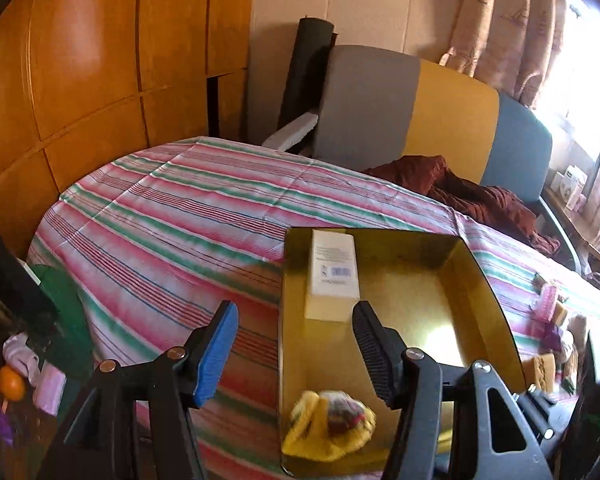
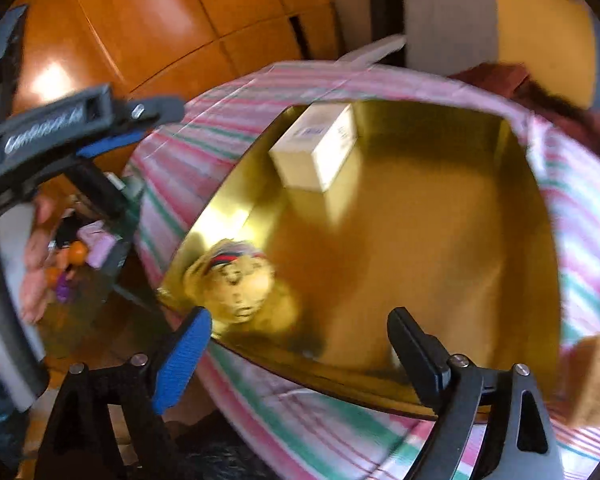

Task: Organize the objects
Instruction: 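Lower the yellow knitted ball into the gold tray and open right tool, then move both tools back toward the items on the striped cloth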

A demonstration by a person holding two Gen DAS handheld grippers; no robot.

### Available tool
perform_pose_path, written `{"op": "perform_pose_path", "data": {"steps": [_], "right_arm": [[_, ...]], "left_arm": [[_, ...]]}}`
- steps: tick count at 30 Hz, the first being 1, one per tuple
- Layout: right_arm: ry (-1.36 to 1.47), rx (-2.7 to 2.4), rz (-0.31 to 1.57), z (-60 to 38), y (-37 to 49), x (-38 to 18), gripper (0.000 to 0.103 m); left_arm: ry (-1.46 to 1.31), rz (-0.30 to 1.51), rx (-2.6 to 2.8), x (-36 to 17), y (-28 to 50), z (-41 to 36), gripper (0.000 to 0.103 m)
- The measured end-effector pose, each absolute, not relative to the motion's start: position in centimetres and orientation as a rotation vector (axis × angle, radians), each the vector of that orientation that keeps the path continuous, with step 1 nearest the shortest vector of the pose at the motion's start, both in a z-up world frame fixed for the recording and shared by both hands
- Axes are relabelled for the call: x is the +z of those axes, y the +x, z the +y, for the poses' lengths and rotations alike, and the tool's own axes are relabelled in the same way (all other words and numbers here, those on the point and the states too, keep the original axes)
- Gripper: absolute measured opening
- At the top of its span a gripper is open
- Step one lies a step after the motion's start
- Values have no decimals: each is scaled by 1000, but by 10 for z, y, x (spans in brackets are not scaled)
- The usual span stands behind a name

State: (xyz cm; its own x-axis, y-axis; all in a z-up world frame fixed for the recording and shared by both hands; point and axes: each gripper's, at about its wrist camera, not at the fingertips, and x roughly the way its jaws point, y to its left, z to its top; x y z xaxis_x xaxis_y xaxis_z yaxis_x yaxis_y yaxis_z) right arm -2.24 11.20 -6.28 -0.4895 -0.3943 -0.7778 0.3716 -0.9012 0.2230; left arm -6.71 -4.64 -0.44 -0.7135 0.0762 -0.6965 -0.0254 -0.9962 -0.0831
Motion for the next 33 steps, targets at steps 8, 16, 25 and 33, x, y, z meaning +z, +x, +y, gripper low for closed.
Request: {"op": "perform_pose_path", "data": {"steps": [8, 16, 25, 33], "right_arm": [[1184, -2538, -18, 137, -10, -46, 95], [1150, -2623, -46, 160, -3, -40, 95], [1146, -2703, -131, 195, 5, -39, 96], [1158, -2795, -228, 238, 13, -39, 98]], "left_arm": [[-1118, -29, 2848, -1, -42, -16, 60], [-1093, 29, 2795, 1, -28, 13, 60], [-1088, 74, 2712, -1, -21, 34, 60], [-1167, 56, 2604, -14, -26, 50, 60]]}}
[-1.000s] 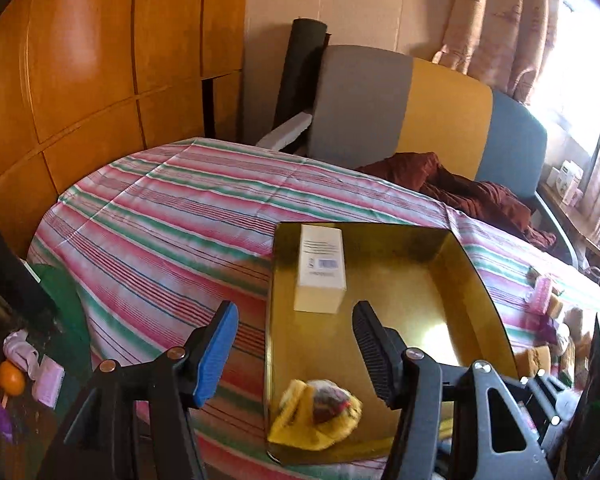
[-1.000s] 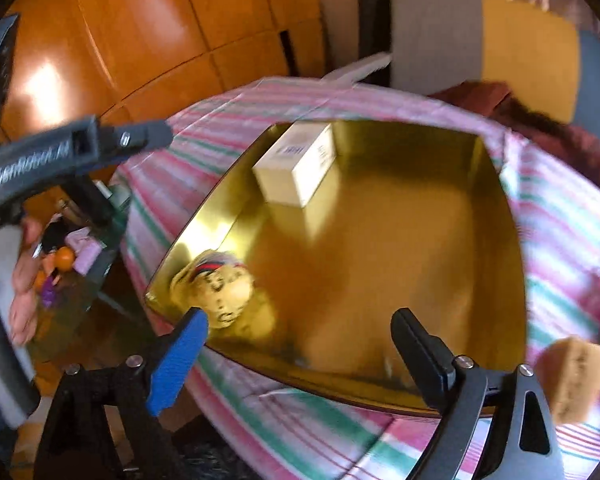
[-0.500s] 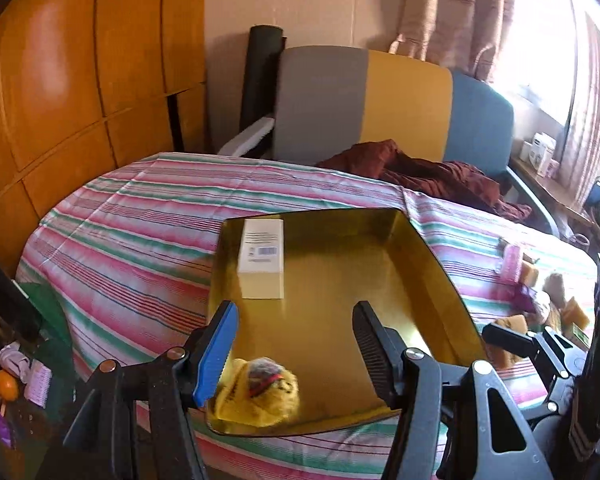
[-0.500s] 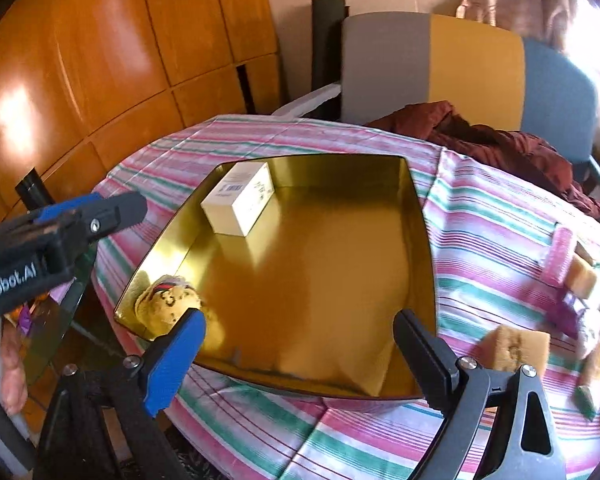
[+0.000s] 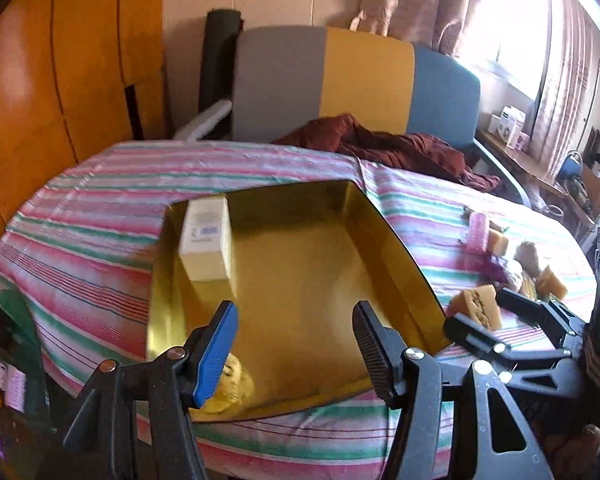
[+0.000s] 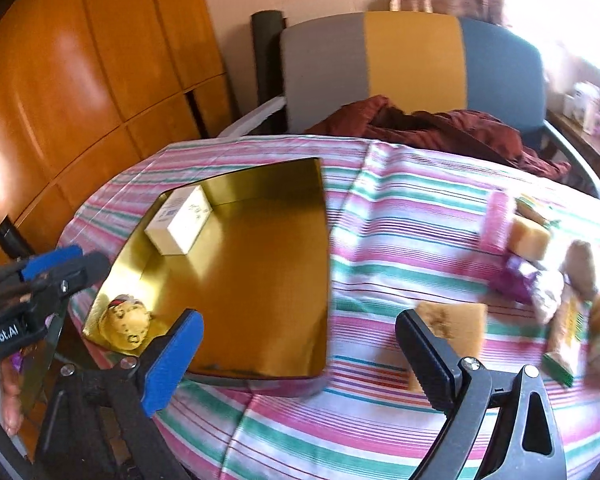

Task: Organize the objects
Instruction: 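Move both tools back toward the items on the striped cloth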

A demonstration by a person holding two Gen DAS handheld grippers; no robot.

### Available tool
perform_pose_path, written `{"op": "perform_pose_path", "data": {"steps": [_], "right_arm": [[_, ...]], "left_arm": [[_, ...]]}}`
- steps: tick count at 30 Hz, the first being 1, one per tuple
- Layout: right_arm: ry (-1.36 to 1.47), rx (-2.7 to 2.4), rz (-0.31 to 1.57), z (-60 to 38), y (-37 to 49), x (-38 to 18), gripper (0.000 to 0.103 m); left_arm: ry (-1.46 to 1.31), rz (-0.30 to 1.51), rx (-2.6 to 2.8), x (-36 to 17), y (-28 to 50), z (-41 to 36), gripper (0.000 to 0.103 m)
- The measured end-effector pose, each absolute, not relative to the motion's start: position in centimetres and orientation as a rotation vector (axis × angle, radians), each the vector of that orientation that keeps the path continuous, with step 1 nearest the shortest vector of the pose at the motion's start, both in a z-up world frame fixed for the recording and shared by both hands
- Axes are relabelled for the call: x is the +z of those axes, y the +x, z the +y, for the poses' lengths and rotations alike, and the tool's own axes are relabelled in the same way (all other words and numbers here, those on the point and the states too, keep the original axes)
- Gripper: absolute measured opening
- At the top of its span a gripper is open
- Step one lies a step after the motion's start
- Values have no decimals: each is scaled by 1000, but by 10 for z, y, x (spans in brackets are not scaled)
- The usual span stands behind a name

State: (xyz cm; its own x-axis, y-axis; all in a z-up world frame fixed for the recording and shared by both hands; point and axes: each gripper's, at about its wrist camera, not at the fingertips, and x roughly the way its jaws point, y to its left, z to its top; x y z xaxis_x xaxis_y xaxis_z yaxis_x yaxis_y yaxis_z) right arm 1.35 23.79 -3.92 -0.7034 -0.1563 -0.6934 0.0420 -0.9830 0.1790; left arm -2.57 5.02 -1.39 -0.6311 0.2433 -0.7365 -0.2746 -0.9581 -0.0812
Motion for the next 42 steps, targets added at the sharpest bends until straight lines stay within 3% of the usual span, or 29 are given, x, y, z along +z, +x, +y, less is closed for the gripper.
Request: {"op": "perform_pose_path", "data": {"steps": [8, 20, 42], "right_arm": [[1215, -2914, -342, 298, 31, -46, 98], [1287, -3086, -538, 392, 58, -53, 98], [1368, -3080, -572, 435, 40, -71, 98]], "left_arm": [[-1151, 82, 2482, -15, -26, 81, 60], [-1112, 177, 2213, -18, -60, 197, 59], [-1259, 95, 1949, -75, -148, 348, 54]]}}
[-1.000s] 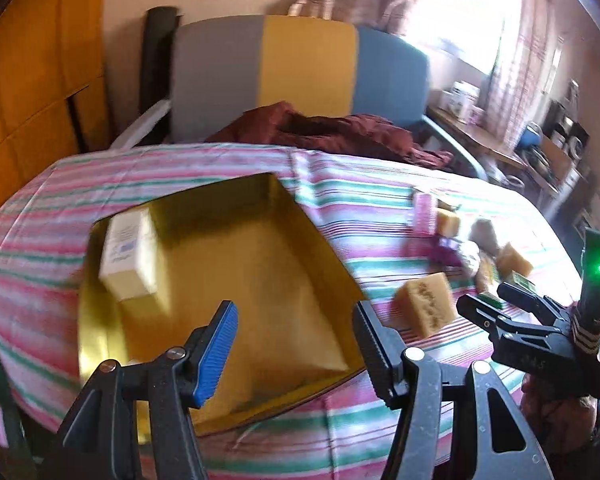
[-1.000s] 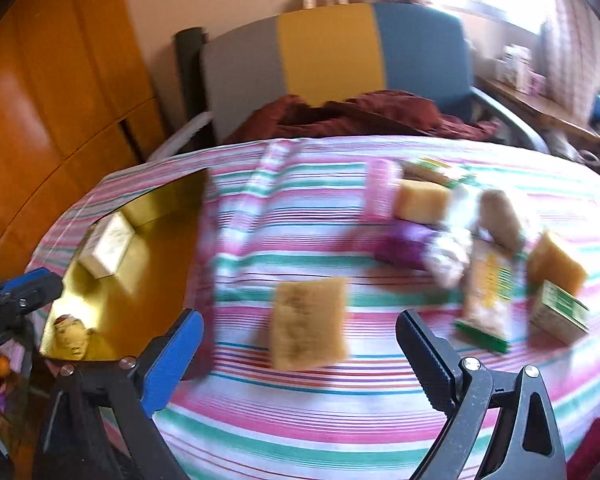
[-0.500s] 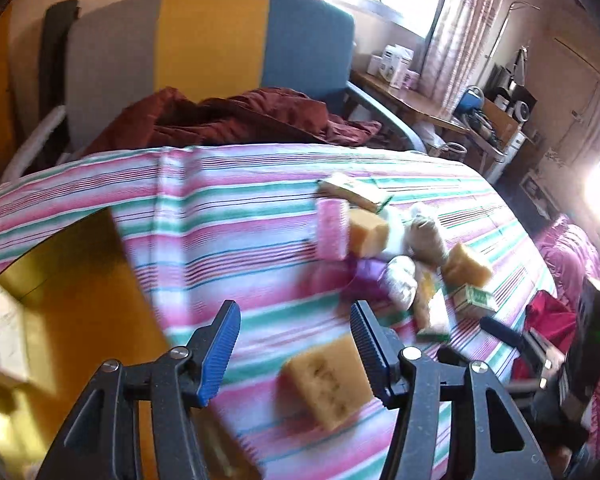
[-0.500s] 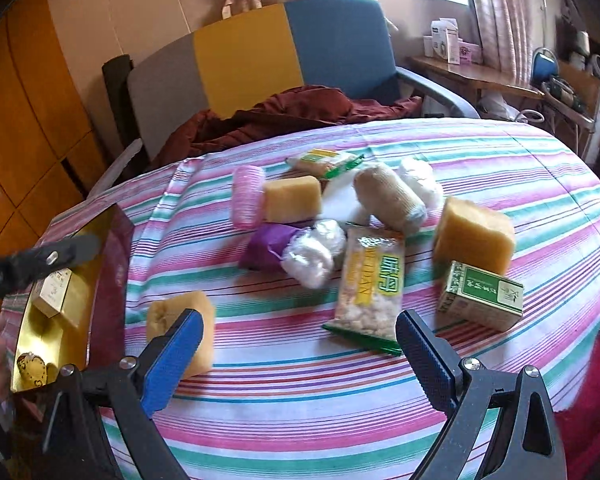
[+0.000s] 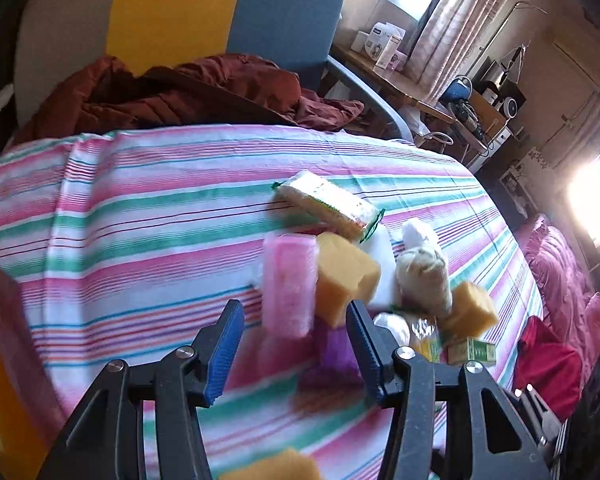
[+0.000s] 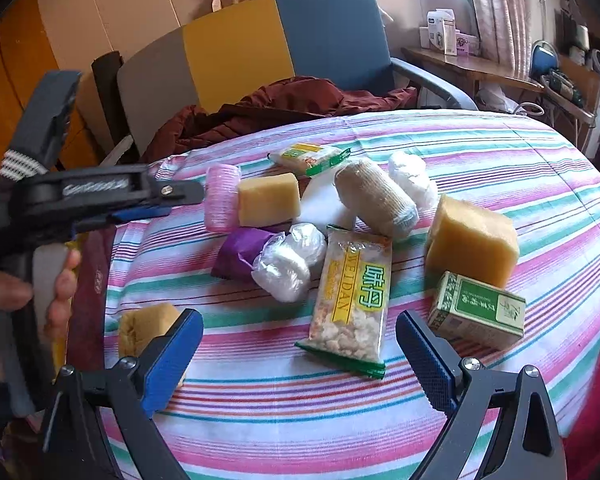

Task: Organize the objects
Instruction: 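Move both tools back toward the items on the striped cloth, then grasp the pink hair roller with left tool while right tool grasps a yellow sponge, then carry roller and sponge to the gold tray and open both tools inside it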

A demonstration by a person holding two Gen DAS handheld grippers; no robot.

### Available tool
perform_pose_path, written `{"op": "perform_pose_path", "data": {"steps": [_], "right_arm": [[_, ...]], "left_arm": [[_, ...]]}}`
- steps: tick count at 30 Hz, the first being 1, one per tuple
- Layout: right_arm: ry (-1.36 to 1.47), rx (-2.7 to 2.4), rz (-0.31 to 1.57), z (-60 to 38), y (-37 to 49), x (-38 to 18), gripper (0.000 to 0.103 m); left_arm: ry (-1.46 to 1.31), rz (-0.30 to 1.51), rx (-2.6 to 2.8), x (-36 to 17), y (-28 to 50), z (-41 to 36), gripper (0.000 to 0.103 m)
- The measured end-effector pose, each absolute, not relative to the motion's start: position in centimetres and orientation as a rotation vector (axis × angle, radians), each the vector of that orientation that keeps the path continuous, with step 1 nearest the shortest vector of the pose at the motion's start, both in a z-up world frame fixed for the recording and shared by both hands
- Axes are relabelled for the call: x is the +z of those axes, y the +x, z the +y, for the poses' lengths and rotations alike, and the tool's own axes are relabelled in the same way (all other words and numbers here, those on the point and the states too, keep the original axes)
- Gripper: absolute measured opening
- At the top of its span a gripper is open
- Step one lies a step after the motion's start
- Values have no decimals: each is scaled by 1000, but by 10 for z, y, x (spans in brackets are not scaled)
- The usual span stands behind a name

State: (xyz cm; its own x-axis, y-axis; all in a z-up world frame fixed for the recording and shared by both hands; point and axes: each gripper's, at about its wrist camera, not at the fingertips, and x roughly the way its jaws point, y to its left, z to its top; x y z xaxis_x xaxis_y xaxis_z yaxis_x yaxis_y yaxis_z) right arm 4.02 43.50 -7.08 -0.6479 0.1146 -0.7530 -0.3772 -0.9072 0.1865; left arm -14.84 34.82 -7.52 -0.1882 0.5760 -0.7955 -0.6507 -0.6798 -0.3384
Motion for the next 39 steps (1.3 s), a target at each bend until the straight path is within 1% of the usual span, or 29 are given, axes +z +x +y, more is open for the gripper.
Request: {"op": "perform_pose_path", "data": {"steps": [5, 8, 9, 11, 17, 22, 26, 28, 29, 30, 31, 34, 39], "right_arm": [[-1171, 2587, 458, 437, 30, -73, 98], [-1178, 2602, 439, 437, 23, -71, 98], [-1180, 2608, 432, 438, 20, -70, 98], [-1178, 2622, 414, 441, 9, -66, 97], [-1176, 2672, 329, 443, -30, -54, 94], [-1256, 2664, 189, 442, -70, -63, 91], [-1328, 2641, 115, 443, -94, -76, 89], [-1359, 2623, 90, 445, -103, -83, 83], [-1376, 2618, 92, 445, -106, -86, 73], [-1398, 2617, 98, 446, -107, -89, 60], [-1411, 2626, 109, 445, -107, -91, 56], [-1397, 2630, 77, 440, -104, -90, 55], [-1325, 2654, 115, 440, -91, -74, 55]], "left_arm": [[-1315, 38, 1910, -90, -168, 368, 53], [-1329, -18, 1875, -96, -175, 366, 38], [-1330, -26, 1871, -97, -176, 363, 35], [-1351, -87, 1835, -100, -180, 354, 34], [-1341, -107, 1841, -100, -181, 340, 34], [-1333, -116, 1844, -96, -178, 328, 34], [-1303, -123, 1853, -89, -176, 324, 34], [-1286, -113, 1854, -86, -172, 323, 34], [-1277, -108, 1857, -84, -170, 322, 34], [-1271, -105, 1858, -83, -169, 321, 34], [-1262, -104, 1859, -81, -167, 320, 34], [-1239, -96, 1875, -75, -162, 317, 34], [-1213, -89, 1908, -62, -152, 307, 34]]}}
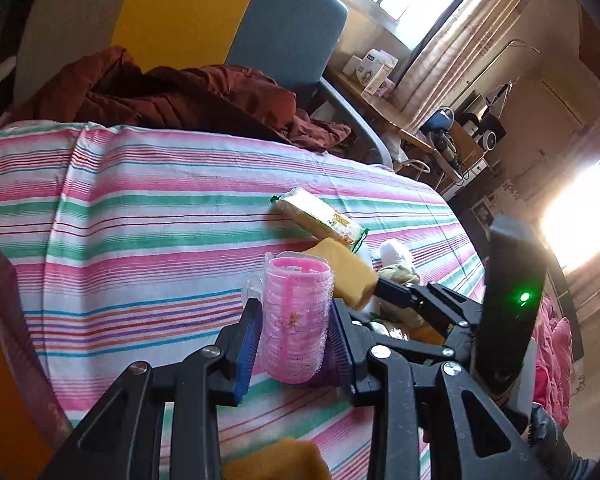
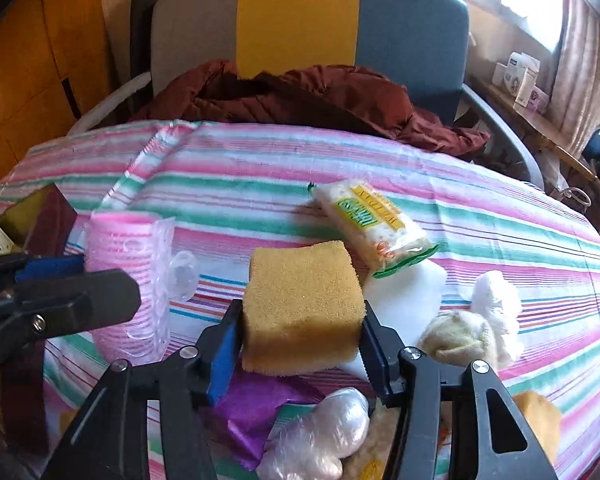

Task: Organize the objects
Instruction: 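Carry roller and sponge to the gold tray and open both tools inside it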

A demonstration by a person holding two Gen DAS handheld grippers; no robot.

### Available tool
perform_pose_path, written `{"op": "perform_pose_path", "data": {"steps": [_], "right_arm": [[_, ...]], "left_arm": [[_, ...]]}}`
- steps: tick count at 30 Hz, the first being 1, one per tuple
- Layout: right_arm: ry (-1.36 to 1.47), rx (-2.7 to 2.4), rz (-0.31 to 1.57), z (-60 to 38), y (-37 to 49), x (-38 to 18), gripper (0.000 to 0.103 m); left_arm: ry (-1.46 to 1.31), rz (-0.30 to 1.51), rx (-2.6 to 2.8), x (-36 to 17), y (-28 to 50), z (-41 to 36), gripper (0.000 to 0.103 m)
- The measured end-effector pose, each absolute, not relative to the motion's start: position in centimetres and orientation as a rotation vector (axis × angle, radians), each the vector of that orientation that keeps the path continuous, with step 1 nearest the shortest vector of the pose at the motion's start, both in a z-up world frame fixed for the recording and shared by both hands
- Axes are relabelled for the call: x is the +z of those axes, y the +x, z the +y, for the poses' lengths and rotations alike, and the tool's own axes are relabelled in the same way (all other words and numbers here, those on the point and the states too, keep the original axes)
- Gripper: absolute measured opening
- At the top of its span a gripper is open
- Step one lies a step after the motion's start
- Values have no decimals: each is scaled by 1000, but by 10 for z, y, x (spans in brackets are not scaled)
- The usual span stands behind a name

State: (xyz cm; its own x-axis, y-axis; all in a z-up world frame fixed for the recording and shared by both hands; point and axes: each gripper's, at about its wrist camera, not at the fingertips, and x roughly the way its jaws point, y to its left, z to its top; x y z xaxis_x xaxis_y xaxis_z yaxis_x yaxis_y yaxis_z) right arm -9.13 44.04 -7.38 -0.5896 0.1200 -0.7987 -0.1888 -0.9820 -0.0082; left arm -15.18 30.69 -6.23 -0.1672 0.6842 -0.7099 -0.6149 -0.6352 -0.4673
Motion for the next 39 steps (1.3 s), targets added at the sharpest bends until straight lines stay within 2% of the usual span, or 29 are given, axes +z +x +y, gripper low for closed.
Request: {"op": "perform_pose_path", "data": {"steps": [11, 20, 28, 36, 39], "right_arm": [[-1176, 2767, 178, 408, -60, -27, 55], [-1181, 2917, 203, 349, -38, -9, 55], [-1266, 3066, 131, 273, -30, -5, 55], [-1433, 3123, 22, 210, -36, -25, 55], [-1513, 3114, -4, 193, -41, -38, 55]], "left_arm": [[-1153, -96, 2026, -33, -129, 263, 34], [-1168, -134, 2171, -26, -116, 188, 34], [-1272, -143, 2336, -46, -141, 104, 34], [-1344, -84, 2464, -60, -191, 63, 35], [-1371, -144, 2464, -57, -204, 48, 43]]}}
